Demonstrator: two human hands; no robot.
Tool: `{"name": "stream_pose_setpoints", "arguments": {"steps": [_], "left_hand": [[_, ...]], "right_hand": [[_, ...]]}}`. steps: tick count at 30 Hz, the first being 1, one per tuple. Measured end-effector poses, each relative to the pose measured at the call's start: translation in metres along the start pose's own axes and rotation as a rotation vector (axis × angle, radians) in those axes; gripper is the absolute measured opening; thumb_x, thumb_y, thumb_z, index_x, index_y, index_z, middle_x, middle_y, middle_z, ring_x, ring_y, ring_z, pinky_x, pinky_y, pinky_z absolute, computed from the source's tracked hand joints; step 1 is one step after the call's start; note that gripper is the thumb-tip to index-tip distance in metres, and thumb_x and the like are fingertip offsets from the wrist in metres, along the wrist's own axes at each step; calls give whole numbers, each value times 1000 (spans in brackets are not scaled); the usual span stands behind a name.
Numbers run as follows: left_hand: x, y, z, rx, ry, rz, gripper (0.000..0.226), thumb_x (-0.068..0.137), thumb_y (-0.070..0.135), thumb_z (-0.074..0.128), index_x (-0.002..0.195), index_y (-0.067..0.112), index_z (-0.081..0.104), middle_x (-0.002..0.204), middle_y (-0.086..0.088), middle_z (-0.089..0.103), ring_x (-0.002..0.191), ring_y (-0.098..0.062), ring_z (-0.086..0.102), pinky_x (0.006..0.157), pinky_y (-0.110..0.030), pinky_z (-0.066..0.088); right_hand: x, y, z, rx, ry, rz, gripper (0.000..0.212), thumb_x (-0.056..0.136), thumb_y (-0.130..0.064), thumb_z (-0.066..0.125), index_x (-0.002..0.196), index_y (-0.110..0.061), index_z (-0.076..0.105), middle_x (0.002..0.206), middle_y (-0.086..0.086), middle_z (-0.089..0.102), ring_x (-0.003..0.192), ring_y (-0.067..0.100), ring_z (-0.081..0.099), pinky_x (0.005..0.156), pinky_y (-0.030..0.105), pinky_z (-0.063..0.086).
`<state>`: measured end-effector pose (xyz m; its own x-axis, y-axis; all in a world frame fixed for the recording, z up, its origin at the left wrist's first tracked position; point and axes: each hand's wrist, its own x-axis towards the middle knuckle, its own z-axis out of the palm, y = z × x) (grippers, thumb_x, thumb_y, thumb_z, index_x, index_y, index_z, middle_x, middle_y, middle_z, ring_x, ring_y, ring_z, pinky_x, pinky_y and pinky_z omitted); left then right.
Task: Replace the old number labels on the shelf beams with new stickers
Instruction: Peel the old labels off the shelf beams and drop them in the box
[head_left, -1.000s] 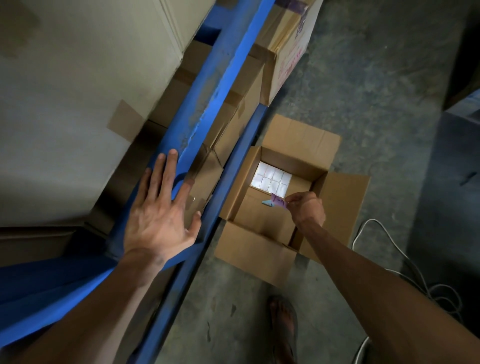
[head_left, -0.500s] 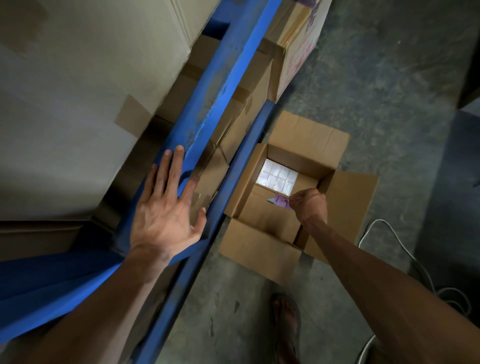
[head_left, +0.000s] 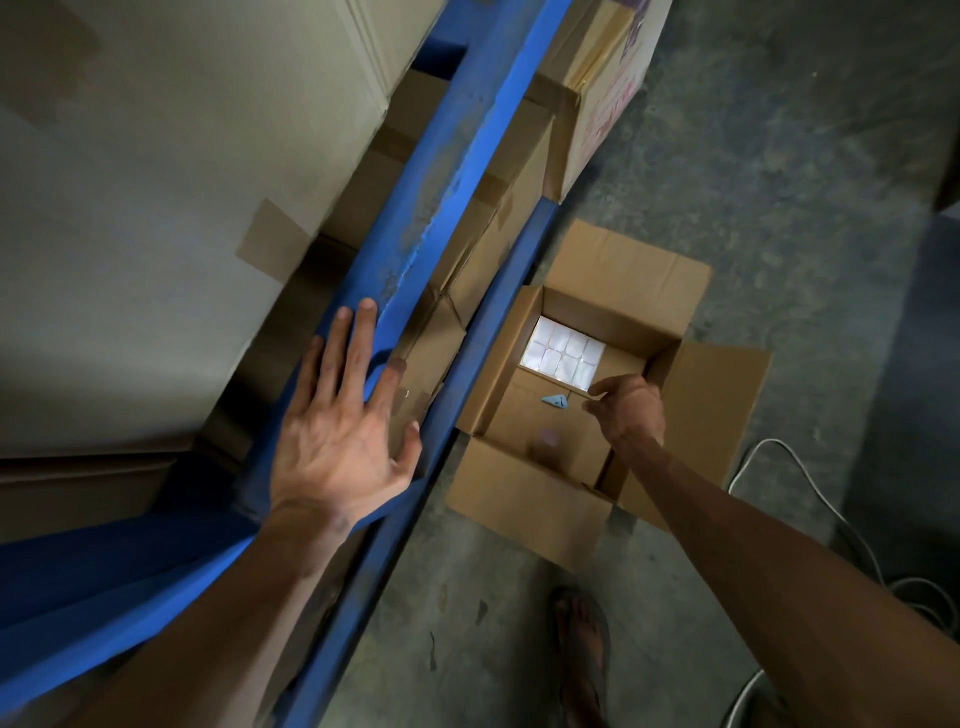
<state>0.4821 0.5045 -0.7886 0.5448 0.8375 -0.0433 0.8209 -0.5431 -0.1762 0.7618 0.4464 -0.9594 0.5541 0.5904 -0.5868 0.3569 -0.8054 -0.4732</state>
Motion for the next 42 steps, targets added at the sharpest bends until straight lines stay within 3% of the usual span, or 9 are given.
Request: {"name": "stream_pose_setpoints", "arguments": {"steps": [7,9,14,19,21,26,30,38,42], "left_hand": [[0,-2,7,2,14,17,62,81,45,55,130,7,55,167,-21,-2,154,-37,7,122,-54,19],[0,-3,8,6,12,18,65,82,48,54,134,9,52,167,-21,-2,154,-37,8,122,-54,19],[1,-2,-1,-22,-45,21,75,81,58,55,143,16,45,167,-20,-4,154,-37,7,123,-53,16],[-6,2,-30,-182,-254,-34,85,90,64,47,159,31,10,165,-10,-25,153,-28,-19,124,-47,-4],[-17,11,-49,-237,-249,-48,80,94,58,45,159,28,10,167,-8,-18,154,-25,-13,125,-44,-2],[-46,32,-119,-274,-115,-63,62,95,44,50,151,20,37,164,-11,25,153,-26,21,122,-46,22],[-68,30,-193,-239,105,-101,48,84,34,63,130,20,60,135,-7,59,127,-28,56,98,-44,48],[-115,-15,-309,-136,640,-151,39,76,16,56,113,25,62,117,4,64,116,-25,56,93,-42,39],[-131,-42,-355,-5,846,-162,39,77,11,59,114,22,68,124,-2,67,129,-28,53,111,-48,31]], "right_hand": [[-13,-8,-4,63,0,-43,8,84,-20,72,92,-20,74,112,13,64,101,21,60,86,29,53],[-24,-13,-8,107,-41,-113,7,84,-12,70,86,-13,76,103,14,70,98,25,65,83,34,56],[-67,-28,-32,241,-144,-256,13,84,-6,66,79,-14,75,75,7,70,68,17,62,61,21,47],[-126,-61,-72,315,-222,-433,11,88,-12,65,87,-17,75,75,-6,71,57,1,61,59,18,45],[-152,-78,-90,352,-235,-494,10,89,-16,66,92,-17,75,78,-1,74,60,1,62,60,19,48],[-216,-116,-133,489,-236,-626,12,93,-18,65,101,-15,72,79,8,74,63,5,65,58,16,49],[-269,-154,-169,648,-219,-702,9,94,-11,64,99,-14,71,79,22,72,65,18,65,60,24,51],[-362,-227,-217,840,-246,-884,11,95,-10,63,98,-19,69,68,4,71,62,5,65,57,17,50],[-398,-267,-229,835,-211,-985,13,93,-13,67,102,-21,70,74,-4,69,70,9,64,64,28,53]]}}
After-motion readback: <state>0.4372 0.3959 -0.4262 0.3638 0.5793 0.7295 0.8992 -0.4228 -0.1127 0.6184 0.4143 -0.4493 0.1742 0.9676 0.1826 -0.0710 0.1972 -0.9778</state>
